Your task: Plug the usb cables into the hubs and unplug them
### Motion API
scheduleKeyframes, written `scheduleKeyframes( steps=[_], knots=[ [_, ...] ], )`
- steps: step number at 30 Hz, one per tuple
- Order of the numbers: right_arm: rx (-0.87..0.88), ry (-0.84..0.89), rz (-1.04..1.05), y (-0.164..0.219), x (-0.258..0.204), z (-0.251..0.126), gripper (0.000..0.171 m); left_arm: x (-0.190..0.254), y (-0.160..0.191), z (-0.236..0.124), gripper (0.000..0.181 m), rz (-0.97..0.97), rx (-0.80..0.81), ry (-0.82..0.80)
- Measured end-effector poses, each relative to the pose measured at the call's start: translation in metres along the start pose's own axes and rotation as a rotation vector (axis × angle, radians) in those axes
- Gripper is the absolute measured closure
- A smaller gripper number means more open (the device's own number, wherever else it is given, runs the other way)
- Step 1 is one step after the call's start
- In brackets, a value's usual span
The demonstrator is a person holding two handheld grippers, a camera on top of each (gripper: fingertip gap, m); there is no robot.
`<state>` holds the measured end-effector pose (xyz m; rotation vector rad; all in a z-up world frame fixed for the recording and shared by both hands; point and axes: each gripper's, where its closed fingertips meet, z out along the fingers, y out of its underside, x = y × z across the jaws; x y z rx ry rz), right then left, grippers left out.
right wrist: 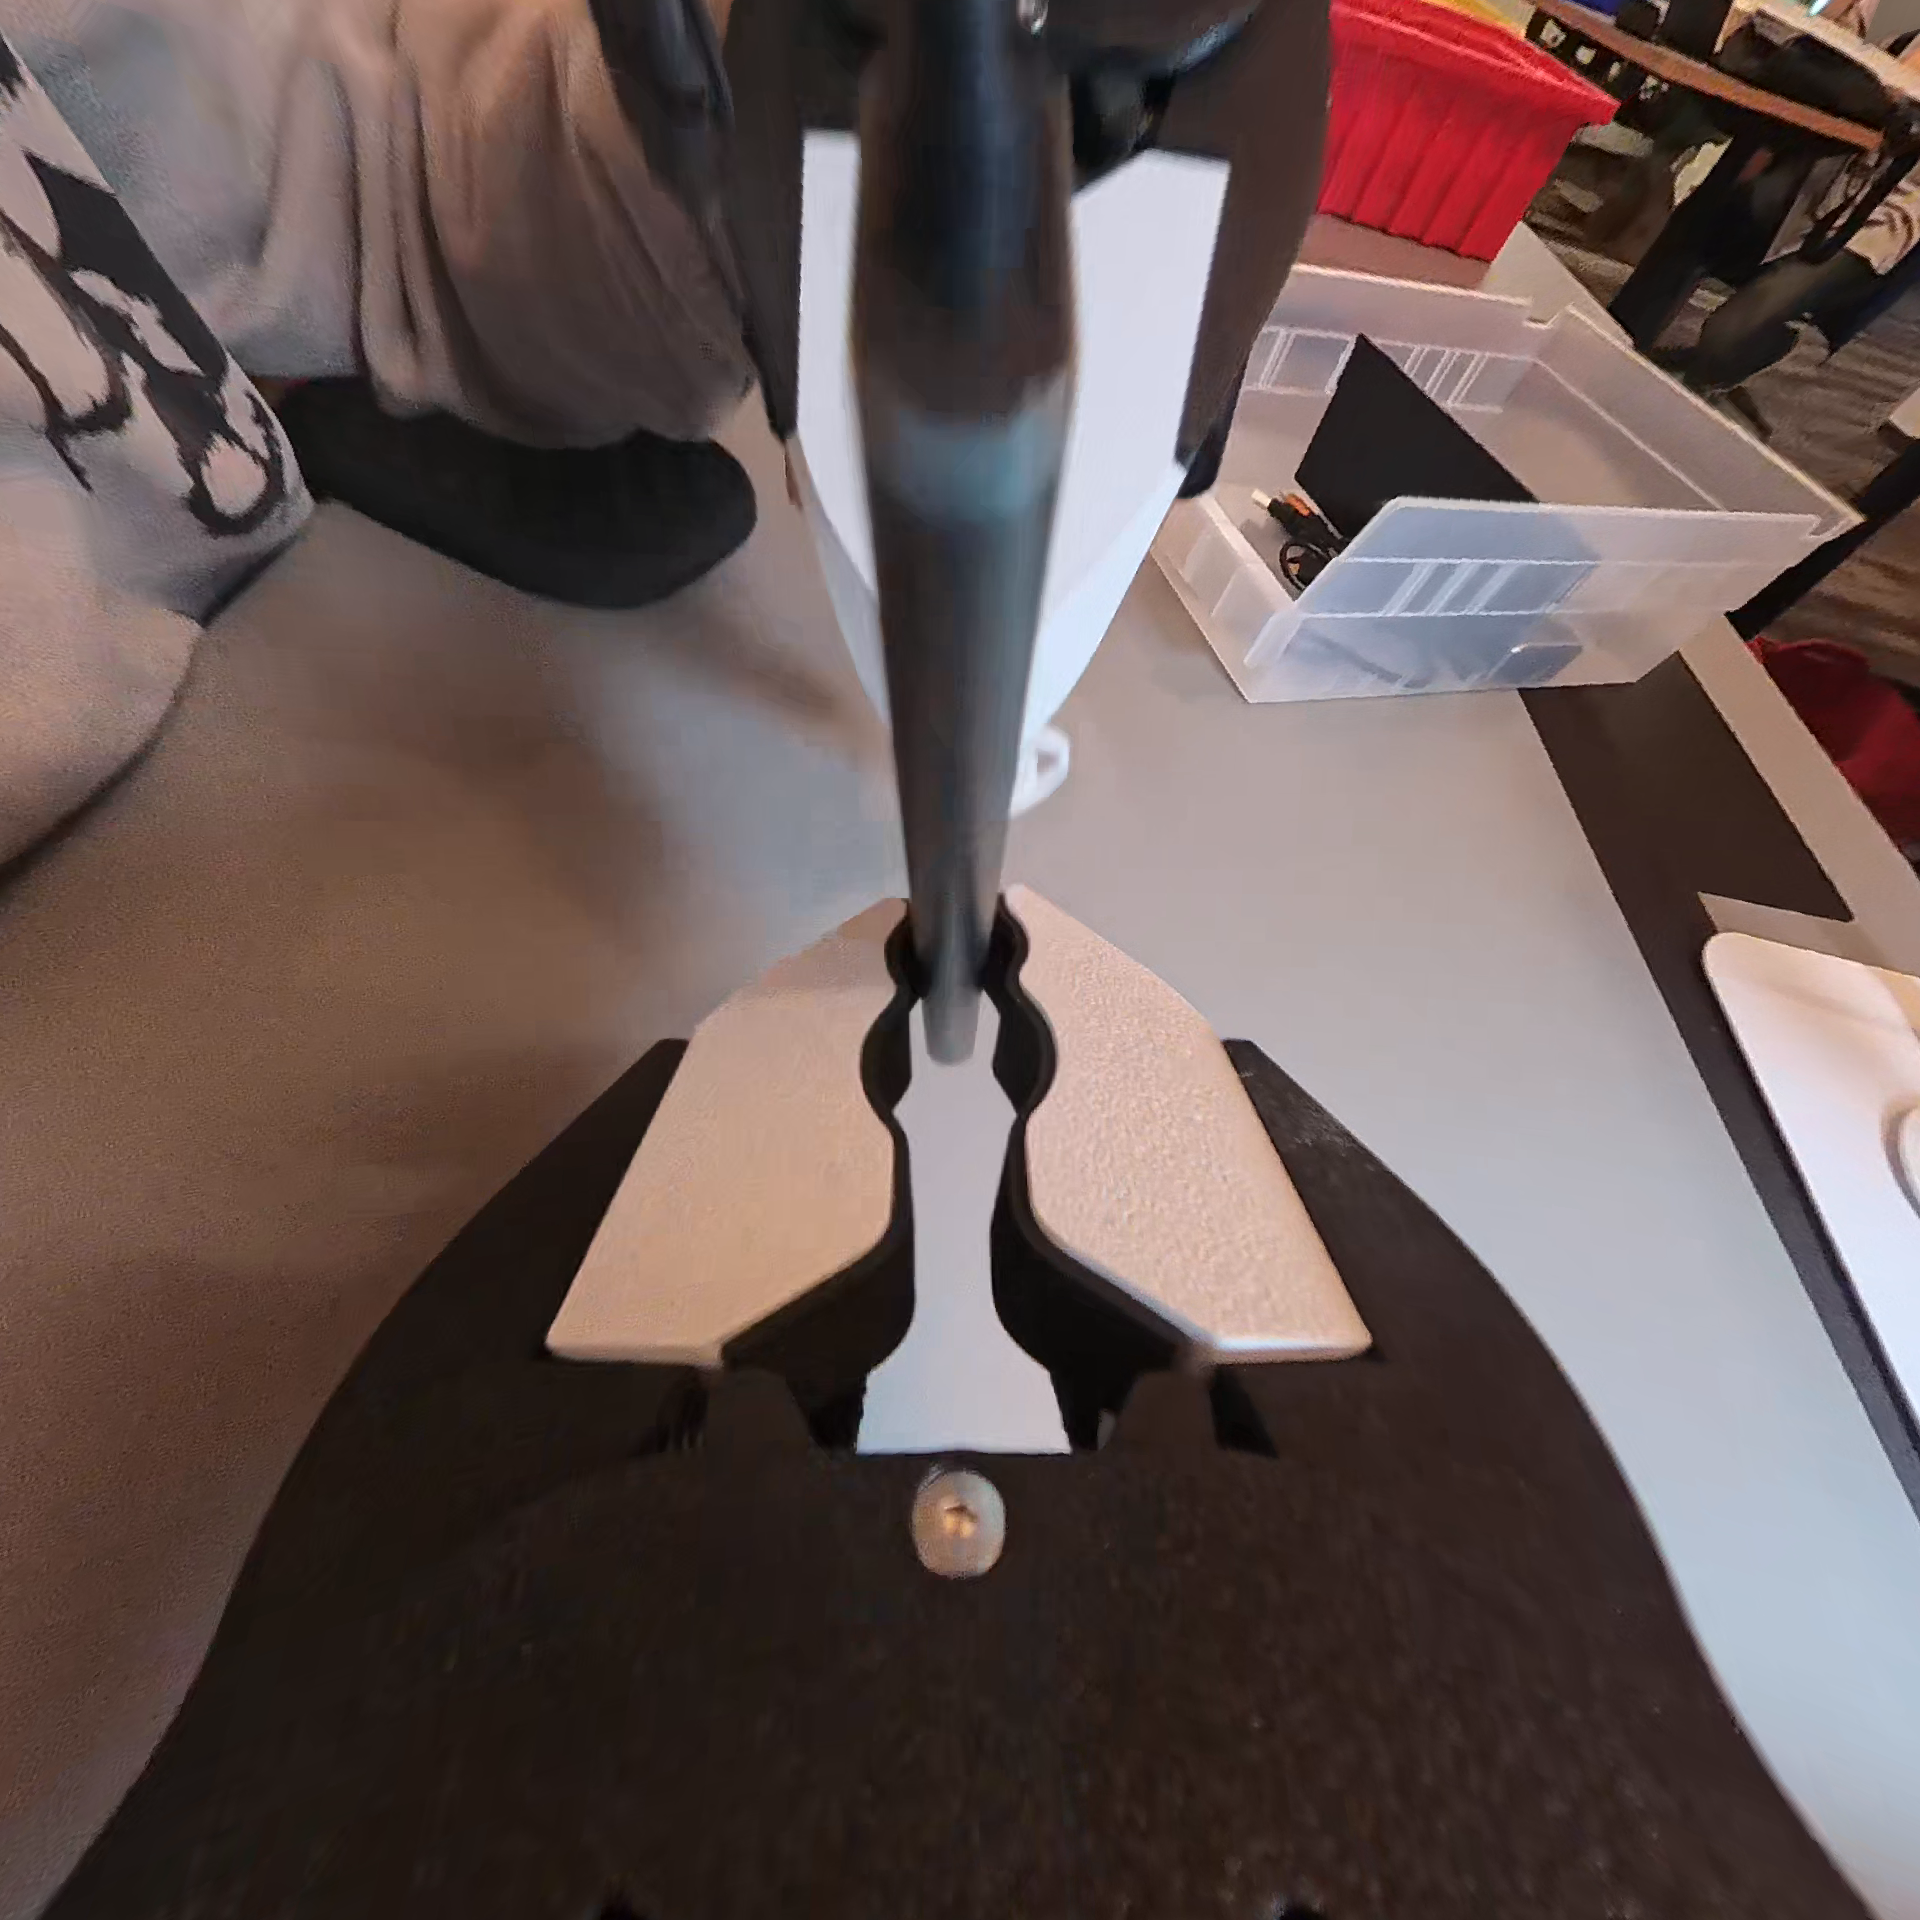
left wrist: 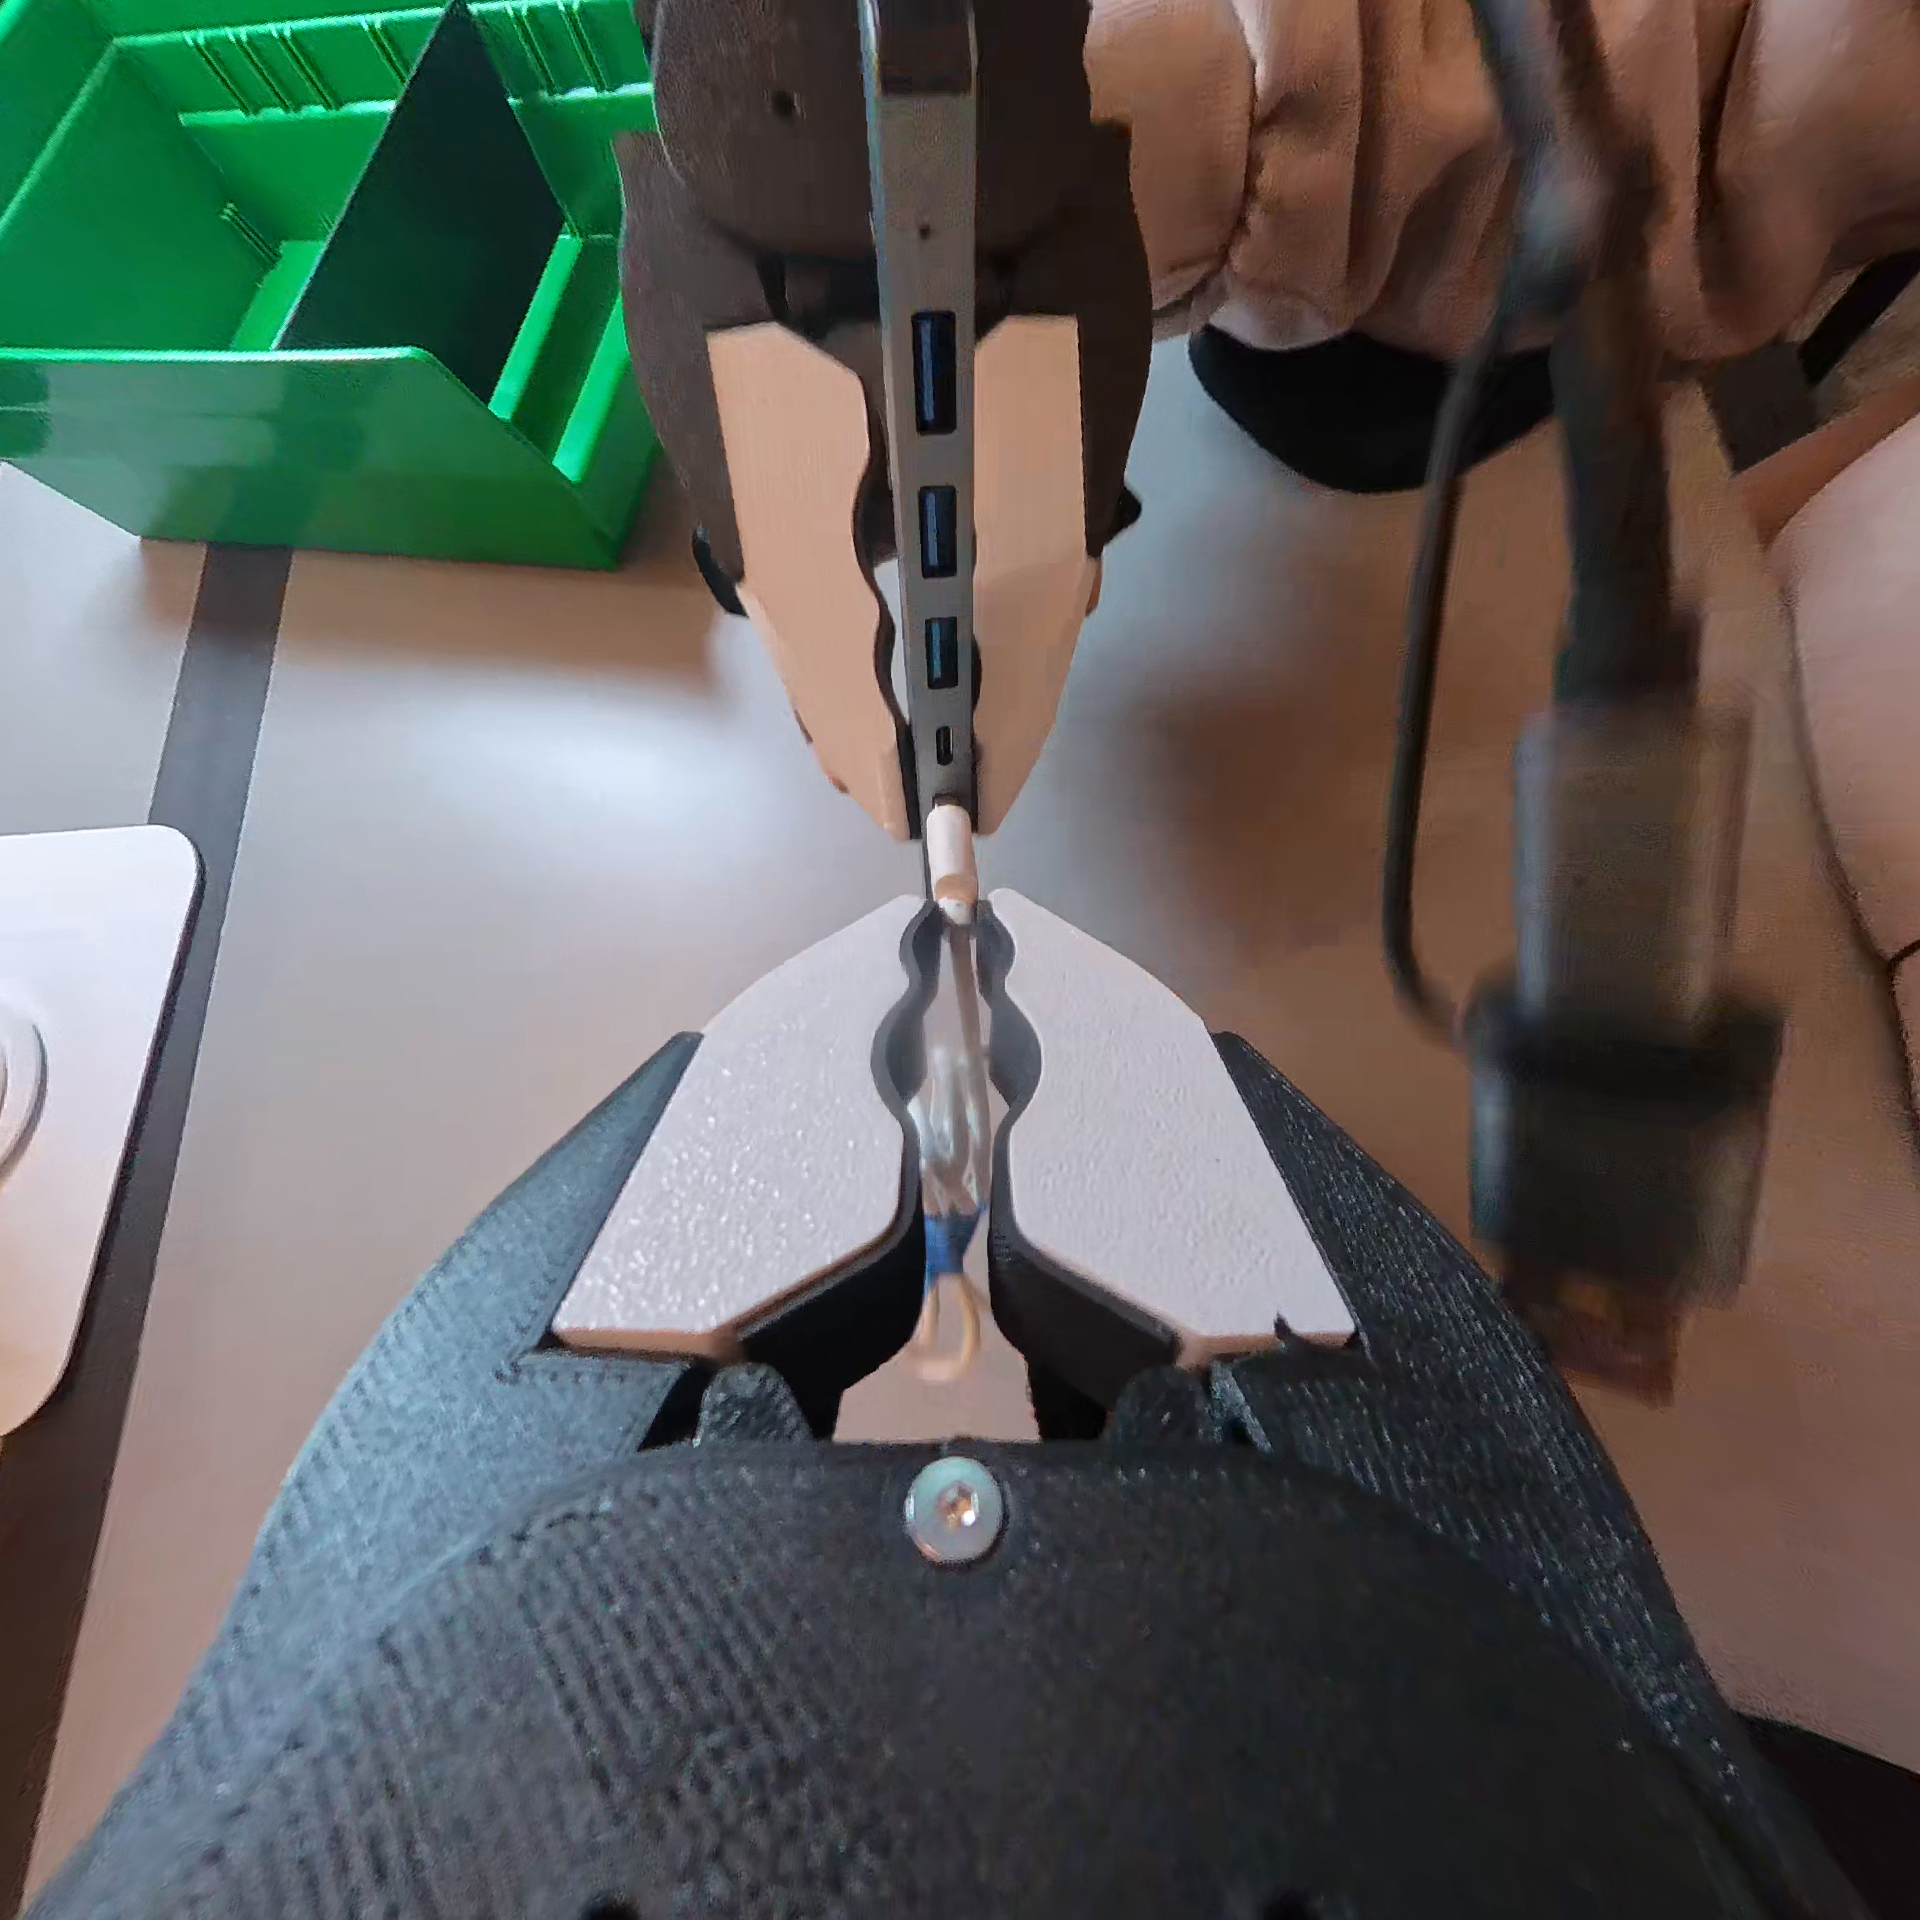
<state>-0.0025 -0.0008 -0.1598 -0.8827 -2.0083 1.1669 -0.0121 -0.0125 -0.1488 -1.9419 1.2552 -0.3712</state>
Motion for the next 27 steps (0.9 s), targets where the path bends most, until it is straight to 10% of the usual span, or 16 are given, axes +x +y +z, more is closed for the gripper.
scheduleKeyframes(
  steps=[27],
  knots=[
    [-0.008,0.016,-0.026,-0.001,0.000,-0.002,0.161,-0.002,0.002,0.018,0.173,0.024,0.032,-0.034]
  ],
)
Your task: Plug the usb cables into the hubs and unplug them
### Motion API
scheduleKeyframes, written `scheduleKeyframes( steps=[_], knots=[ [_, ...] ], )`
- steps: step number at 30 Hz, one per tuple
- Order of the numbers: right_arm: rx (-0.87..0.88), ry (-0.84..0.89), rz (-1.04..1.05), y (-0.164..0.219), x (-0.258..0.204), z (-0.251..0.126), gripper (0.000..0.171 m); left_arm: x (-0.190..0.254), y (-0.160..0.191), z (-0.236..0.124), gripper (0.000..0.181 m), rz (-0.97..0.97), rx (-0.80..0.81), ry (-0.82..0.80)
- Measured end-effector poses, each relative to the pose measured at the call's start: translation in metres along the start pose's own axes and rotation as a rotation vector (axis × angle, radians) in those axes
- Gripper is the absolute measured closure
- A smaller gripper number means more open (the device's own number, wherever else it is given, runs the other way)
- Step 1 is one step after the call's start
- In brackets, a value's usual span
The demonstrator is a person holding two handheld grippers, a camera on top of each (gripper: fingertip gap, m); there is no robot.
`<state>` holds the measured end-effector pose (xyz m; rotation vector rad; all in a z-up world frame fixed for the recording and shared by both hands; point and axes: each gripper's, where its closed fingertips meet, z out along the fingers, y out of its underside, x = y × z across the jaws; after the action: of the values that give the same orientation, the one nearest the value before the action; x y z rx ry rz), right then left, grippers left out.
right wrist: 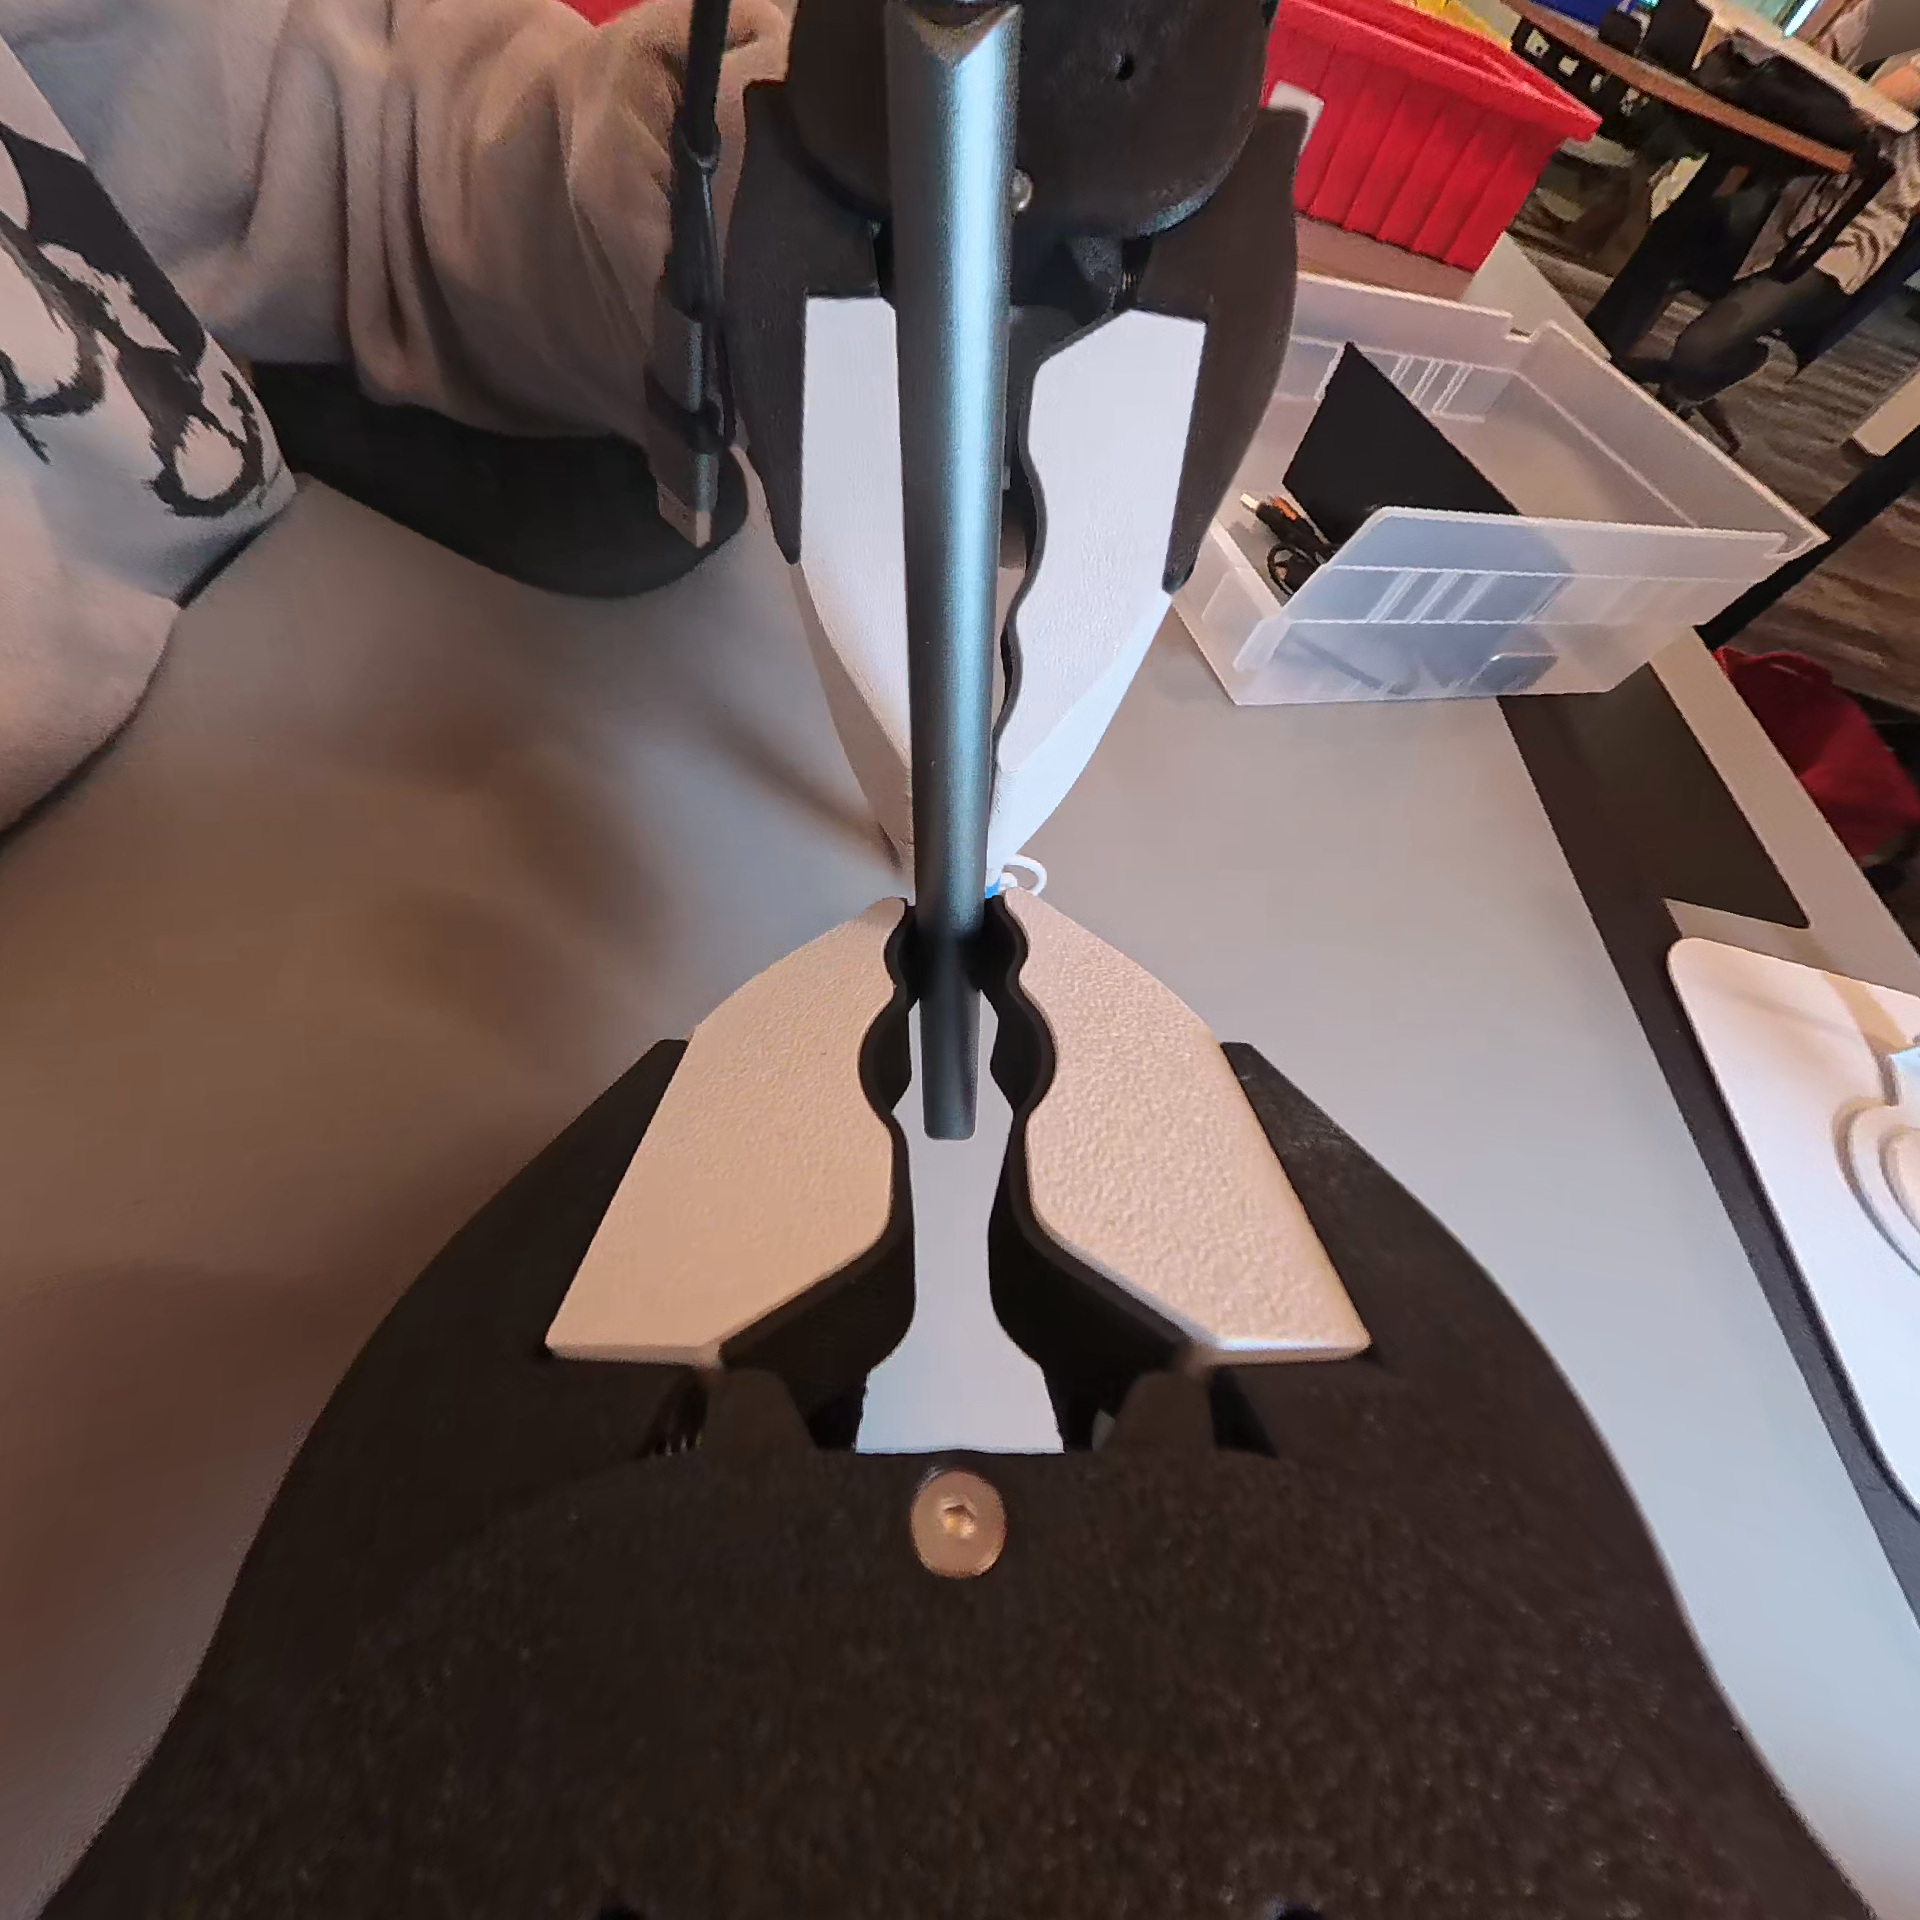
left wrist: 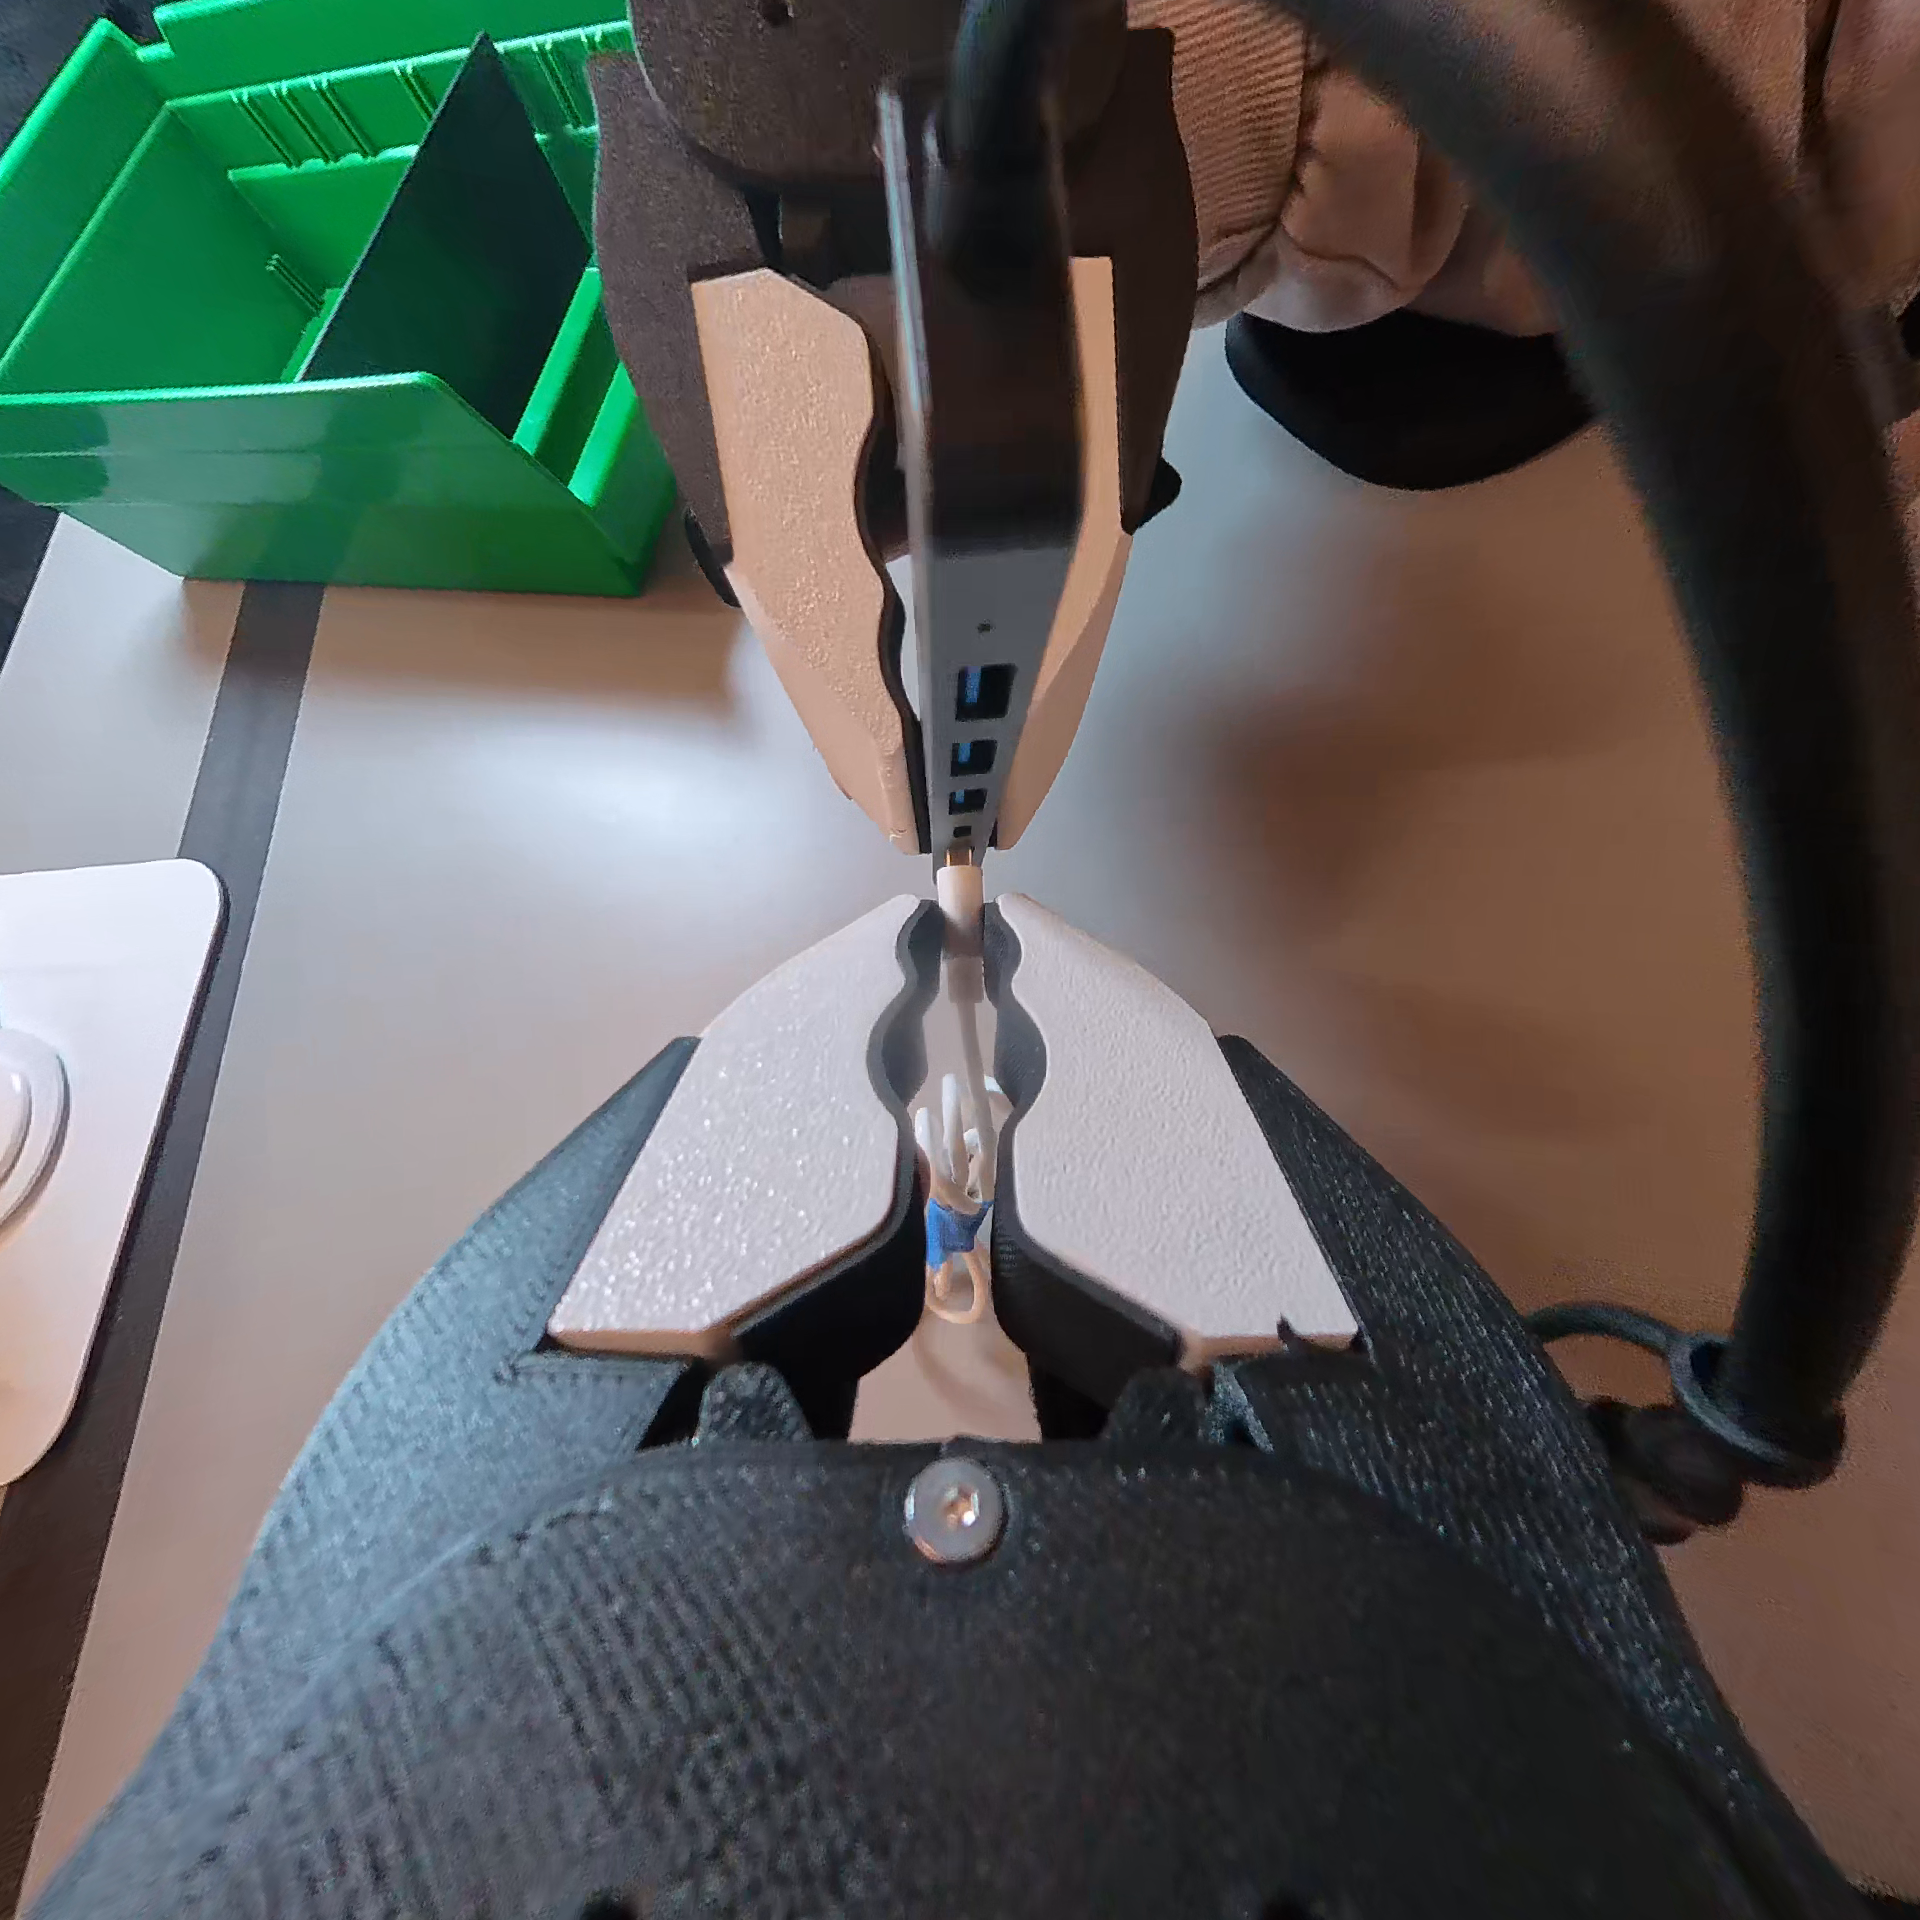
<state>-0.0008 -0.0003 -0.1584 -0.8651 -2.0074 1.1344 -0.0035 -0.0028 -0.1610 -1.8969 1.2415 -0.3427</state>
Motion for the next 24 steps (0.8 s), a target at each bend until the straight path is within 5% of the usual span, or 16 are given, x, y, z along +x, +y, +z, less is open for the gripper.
scheduleKeyframes(
  steps=[11,24],
  knots=[
    [0.126,-0.062,0.005,-0.024,-0.009,-0.007,0.161,0.008,-0.015,0.008,0.175,-0.032,0.135,0.053],
    [-0.016,0.033,-0.070,-0.019,0.000,-0.014,0.160,0.001,-0.020,-0.005,0.173,-0.067,0.142,0.045]
  ],
)
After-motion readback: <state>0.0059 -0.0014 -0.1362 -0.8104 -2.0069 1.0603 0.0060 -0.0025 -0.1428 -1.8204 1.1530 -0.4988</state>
